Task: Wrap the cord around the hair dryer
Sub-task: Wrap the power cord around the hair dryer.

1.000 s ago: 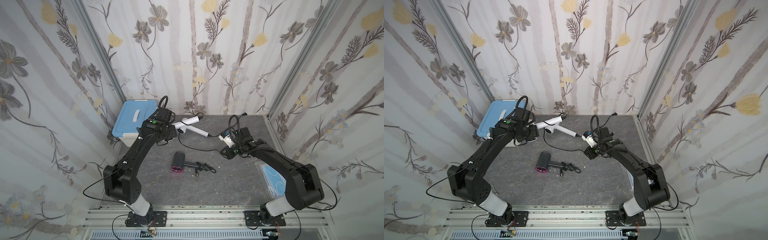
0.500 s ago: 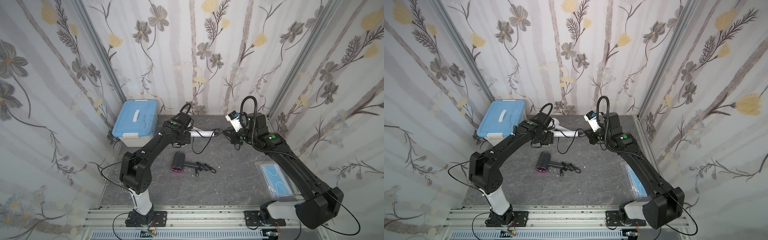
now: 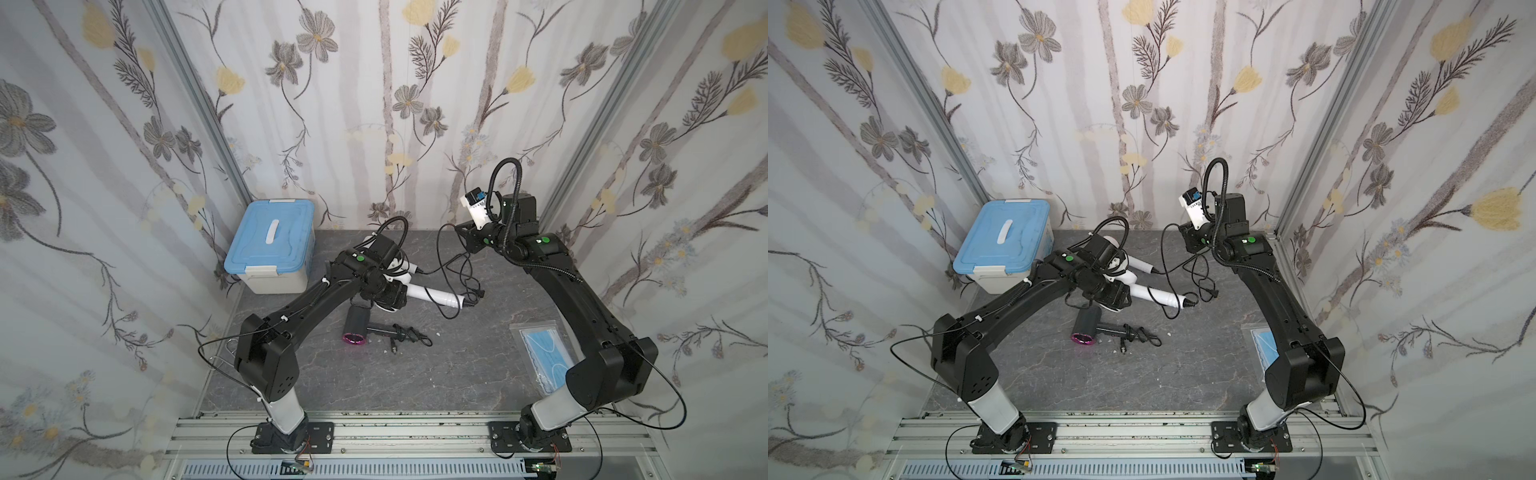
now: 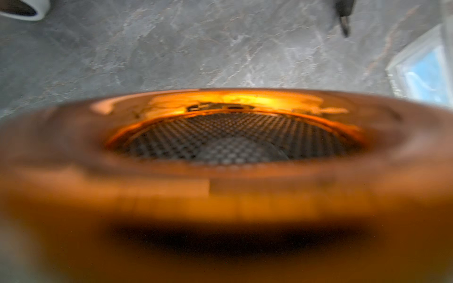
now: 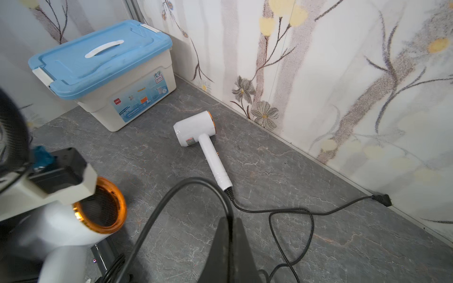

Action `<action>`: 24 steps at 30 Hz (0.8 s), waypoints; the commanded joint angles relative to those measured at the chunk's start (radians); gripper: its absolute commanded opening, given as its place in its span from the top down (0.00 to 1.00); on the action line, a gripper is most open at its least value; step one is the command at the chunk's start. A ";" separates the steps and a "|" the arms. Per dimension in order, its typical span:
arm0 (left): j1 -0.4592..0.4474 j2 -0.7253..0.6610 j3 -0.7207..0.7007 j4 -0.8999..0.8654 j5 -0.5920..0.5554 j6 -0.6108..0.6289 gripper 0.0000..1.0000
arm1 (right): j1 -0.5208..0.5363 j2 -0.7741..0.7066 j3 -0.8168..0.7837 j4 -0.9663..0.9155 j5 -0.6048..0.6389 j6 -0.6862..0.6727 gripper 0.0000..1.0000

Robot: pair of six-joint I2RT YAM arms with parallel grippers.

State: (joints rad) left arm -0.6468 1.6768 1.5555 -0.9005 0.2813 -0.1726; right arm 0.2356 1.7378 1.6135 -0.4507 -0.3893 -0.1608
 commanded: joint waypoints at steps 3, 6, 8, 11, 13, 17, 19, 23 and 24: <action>0.004 -0.094 -0.049 0.234 0.280 -0.061 1.00 | -0.027 -0.009 -0.096 0.103 -0.086 0.045 1.00; 0.014 -0.140 -0.074 0.332 0.338 -0.121 1.00 | -0.030 -0.011 -0.161 0.139 -0.113 0.061 1.00; 0.027 -0.173 -0.095 0.417 0.359 -0.184 1.00 | -0.031 -0.015 -0.210 0.168 -0.130 0.072 1.00; 0.050 -0.224 -0.169 0.574 0.366 -0.282 1.00 | -0.030 -0.027 -0.292 0.223 -0.150 0.092 1.00; 0.068 -0.251 -0.211 0.678 0.355 -0.351 1.00 | -0.030 -0.037 -0.348 0.258 -0.161 0.107 1.00; 0.099 -0.253 -0.215 0.742 0.283 -0.437 1.00 | -0.031 -0.068 -0.467 0.329 -0.182 0.138 1.00; 0.104 -0.254 -0.212 0.744 0.226 -0.457 1.00 | -0.029 -0.077 -0.513 0.351 -0.189 0.153 1.00; 0.139 -0.261 -0.238 0.801 0.124 -0.518 1.00 | -0.022 -0.100 -0.606 0.382 -0.184 0.174 1.00; 0.149 -0.259 -0.242 0.807 0.098 -0.534 1.00 | -0.020 -0.109 -0.628 0.387 -0.180 0.177 1.00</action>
State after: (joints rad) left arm -0.5194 1.4277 1.3205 -0.2379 0.4824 -0.6281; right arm 0.2115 1.6463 1.0214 -0.1356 -0.5629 -0.0158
